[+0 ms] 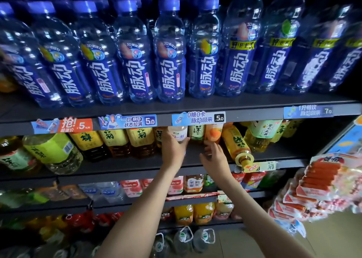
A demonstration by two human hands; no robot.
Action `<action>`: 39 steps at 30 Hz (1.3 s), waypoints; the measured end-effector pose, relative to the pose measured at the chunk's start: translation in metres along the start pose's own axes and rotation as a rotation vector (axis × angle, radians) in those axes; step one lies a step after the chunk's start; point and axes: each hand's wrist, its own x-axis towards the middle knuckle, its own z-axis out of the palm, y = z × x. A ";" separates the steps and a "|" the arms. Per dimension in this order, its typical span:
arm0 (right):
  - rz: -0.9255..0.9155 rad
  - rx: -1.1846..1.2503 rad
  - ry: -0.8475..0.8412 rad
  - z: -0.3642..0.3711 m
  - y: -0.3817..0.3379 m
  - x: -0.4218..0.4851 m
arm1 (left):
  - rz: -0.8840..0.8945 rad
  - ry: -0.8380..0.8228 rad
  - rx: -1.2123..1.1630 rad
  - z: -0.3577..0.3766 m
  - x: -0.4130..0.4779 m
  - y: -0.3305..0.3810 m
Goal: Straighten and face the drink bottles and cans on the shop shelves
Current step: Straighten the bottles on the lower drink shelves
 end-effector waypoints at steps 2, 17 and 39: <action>0.010 -0.124 0.139 -0.016 0.014 -0.007 | -0.036 0.032 -0.020 0.004 -0.008 0.003; 0.342 -0.185 -0.035 -0.076 0.072 -0.008 | 0.471 -0.360 0.247 0.093 -0.086 0.022; 0.123 0.394 -0.042 -0.147 0.087 0.013 | 0.127 -0.324 -0.052 0.136 -0.069 0.092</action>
